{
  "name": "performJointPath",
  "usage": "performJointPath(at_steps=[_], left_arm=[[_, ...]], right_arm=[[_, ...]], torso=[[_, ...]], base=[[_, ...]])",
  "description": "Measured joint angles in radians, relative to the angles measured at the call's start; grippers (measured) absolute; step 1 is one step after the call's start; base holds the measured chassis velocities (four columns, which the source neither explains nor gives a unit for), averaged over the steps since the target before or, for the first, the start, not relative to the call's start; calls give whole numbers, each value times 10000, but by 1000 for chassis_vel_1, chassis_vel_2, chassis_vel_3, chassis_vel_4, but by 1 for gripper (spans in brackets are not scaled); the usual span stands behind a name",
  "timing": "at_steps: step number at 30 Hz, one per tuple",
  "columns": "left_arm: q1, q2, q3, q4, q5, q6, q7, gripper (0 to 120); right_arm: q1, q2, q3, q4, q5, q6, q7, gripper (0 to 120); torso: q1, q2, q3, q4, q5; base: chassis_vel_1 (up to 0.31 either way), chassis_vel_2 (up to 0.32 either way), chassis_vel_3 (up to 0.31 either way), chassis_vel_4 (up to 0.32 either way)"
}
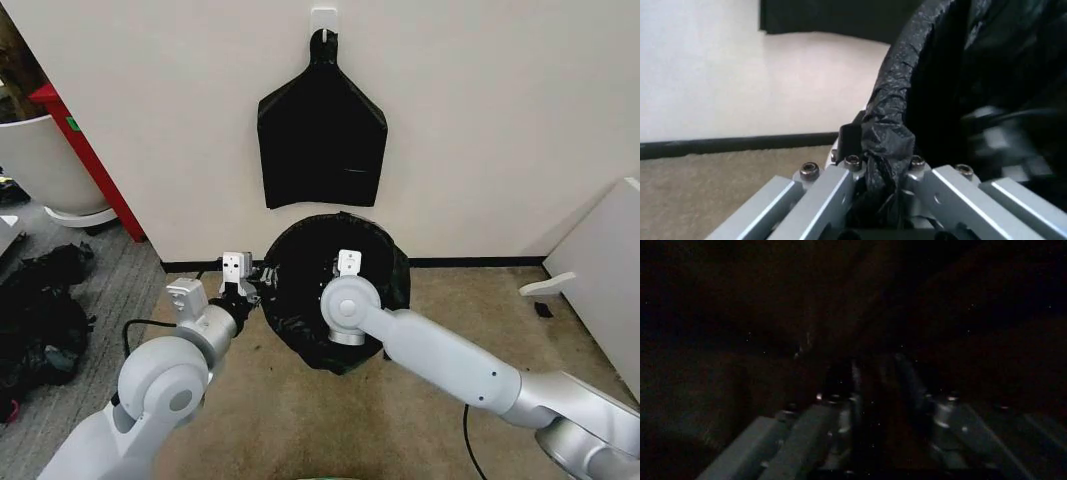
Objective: Place the garbage bag over the trash bin.
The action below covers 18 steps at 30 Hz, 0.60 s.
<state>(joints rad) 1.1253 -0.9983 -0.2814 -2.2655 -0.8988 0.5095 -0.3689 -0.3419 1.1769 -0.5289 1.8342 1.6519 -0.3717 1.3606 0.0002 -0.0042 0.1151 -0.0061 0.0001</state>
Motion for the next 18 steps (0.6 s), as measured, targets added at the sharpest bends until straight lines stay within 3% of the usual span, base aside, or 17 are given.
performJointPath(at_steps=[11,16,18], left_arm=[[-33,-114,81,1009,387,-161,99,1],[-100,-149,13,1482,401,-256,137,1],[-161,-206,-19,1617,389,-315,136,1]], right_arm=[[341,-476,100,1750,665,126,225,59],[528,-1116,520,3299,1224,-11,7,76],[512,-1643,974,4065,1115,-269,-756,86]], torso=[[0,0,0,1,-1],[0,0,0,2,0],[0,0,0,3,1]], base=[[0,0,0,0],[0,0,0,0],[0,0,0,0]])
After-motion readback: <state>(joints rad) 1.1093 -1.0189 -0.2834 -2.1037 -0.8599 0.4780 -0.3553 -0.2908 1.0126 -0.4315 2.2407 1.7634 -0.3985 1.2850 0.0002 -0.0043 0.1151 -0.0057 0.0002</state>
